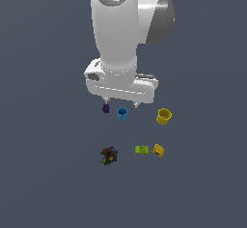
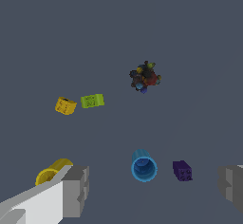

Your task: Pick up a designated object from a clutter of objects.

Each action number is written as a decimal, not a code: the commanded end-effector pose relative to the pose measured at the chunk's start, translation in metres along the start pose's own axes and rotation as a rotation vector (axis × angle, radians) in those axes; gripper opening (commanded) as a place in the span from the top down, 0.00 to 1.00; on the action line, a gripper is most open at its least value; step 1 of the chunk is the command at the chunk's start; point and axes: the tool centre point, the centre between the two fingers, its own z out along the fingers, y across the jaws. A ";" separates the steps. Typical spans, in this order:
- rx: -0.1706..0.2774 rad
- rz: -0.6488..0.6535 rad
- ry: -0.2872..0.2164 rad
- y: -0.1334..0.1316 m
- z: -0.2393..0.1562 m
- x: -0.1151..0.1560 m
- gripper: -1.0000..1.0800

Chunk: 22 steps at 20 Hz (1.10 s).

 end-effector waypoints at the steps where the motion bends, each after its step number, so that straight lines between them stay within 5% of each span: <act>1: 0.008 0.080 -0.004 0.001 0.013 0.011 0.04; 22: 0.006 0.763 0.001 0.026 0.139 0.090 0.04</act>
